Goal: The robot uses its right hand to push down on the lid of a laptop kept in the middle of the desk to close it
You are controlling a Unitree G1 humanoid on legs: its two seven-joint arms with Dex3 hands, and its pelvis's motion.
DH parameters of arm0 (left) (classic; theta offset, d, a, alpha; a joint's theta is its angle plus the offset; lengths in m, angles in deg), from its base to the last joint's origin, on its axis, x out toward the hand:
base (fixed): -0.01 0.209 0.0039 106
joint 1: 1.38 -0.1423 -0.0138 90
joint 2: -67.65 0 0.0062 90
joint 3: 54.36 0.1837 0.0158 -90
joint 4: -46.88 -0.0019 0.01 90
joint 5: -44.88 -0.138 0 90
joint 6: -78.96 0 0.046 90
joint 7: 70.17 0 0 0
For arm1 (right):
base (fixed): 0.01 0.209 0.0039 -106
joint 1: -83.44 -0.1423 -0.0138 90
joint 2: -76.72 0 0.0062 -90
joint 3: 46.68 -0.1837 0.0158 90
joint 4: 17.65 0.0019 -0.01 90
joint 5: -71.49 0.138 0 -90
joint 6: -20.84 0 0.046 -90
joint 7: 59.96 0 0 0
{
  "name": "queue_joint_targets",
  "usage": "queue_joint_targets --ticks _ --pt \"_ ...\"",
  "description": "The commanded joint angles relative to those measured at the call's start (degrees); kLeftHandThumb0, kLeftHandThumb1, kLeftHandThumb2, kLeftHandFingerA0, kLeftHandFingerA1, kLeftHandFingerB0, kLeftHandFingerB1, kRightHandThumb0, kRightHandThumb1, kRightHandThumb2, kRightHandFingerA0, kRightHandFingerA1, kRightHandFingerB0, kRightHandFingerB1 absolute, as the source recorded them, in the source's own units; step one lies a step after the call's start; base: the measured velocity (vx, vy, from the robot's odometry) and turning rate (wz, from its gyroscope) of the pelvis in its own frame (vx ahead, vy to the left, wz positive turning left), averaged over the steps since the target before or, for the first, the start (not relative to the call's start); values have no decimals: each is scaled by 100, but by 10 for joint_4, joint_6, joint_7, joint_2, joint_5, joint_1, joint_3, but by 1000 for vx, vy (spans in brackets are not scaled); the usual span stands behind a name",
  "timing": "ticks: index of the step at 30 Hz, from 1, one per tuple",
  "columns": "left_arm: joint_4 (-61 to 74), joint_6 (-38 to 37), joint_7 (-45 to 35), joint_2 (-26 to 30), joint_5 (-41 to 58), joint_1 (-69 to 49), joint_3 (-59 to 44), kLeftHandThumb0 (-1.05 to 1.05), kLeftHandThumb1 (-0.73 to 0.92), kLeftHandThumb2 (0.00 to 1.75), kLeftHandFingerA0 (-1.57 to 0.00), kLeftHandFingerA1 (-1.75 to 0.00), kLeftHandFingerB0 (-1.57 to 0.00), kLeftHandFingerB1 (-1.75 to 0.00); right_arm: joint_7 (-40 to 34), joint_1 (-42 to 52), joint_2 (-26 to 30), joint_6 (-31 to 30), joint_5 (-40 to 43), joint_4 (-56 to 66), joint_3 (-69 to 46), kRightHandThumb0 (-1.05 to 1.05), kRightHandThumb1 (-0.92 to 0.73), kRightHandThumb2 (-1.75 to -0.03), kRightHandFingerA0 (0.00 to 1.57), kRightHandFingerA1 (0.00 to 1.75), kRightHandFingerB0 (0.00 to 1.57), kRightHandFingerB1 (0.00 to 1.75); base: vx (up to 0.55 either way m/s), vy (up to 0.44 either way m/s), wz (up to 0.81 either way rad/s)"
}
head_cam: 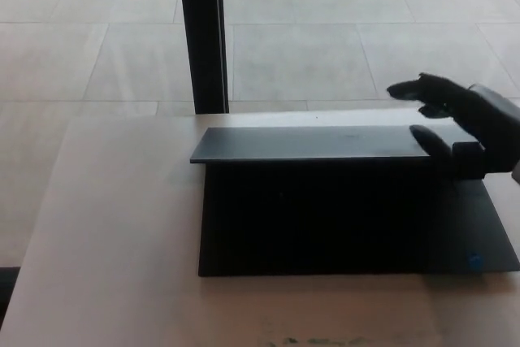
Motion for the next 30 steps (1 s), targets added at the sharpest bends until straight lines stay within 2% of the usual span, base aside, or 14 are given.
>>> queue_joint_targets --ticks 1,2,6,9,10,13,14,19,20,21,23,25,26,30 --pt "1 -9 -13 30 11 -1 8 -79 88 66 -36 -46 -32 -37 3 22 18 59 -178 -20 108 -96 -86 -129 21 60 28 50 0 0 0" --pt "0 -8 -11 31 10 0 9 -84 78 75 -35 -49 -29 -40 3 23 19 61 -178 -23 111 -102 -92 -83 25 58 31 41 0 0 0" --pt "-15 -13 -11 36 9 6 10 -84 76 76 -37 -50 -30 -40 -10 45 18 52 -183 -31 125 -96 -85 -128 20 59 28 50 0 0 0" --pt "-8 -9 -6 37 8 4 15 -85 78 78 -36 -49 -30 -40 -22 63 16 56 -181 -49 128 -91 -83 -127 20 58 30 52 0 0 0" --pt "-5 -8 -6 37 9 4 16 -78 89 67 -36 -46 -34 -37 -23 67 16 56 -181 -49 129 -101 -92 -84 25 57 31 41 0 0 0" --pt "-10 -8 -10 40 13 7 16 -79 89 67 -37 -48 -34 -37 -36 92 14 61 -184 -59 130 -91 -83 -127 20 58 30 52 0 0 0" --pt "-12 -11 -10 40 12 7 18 -79 89 67 -36 -46 -33 -36 -31 103 14 57 -184 -56 131 -96 -92 -79 22 54 32 42 0 0 0" --pt "-11 -10 -15 42 18 7 18 -81 88 67 -36 -48 -33 -37 -48 170 12 67 -205 -51 143 -92 -84 -127 27 60 25 48 0 0 0" --pt "-13 -14 -19 42 18 6 19 -86 76 77 -35 -52 -29 -41 -45 176 9 64 -205 -51 143 -96 -92 -83 26 56 28 41 0 0 0" --pt "-13 -13 -16 42 18 7 19 -81 88 66 -37 -48 -33 -37 -51 186 4 67 -208 -58 143 -95 -86 -129 25 59 24 48 0 0 0" --pt "-13 -11 -15 44 20 10 20 -88 74 79 -36 -52 -29 -41 -55 188 -2 65 -212 -66 142 -97 -92 -82 27 58 28 41 0 0 0" --pt "-9 -7 -14 44 22 9 21 -88 75 80 -35 -52 -28 -41 -69 202 -11 58 -227 -81 148 -95 -92 -83 26 58 28 41 0 0 0" --pt "-17 -12 -18 46 21 11 21 -88 75 80 -36 -52 -29 -41 -83 208 -16 63 -229 -94 149 -90 -82 -127 30 64 22 49 0 0 0" --pt "-12 -10 -14 43 25 9 20 -80 88 66 -39 -51 -34 -38 -76 197 -17 63 -229 -129 142 -97 -92 -84 24 60 24 42 0 0 0"
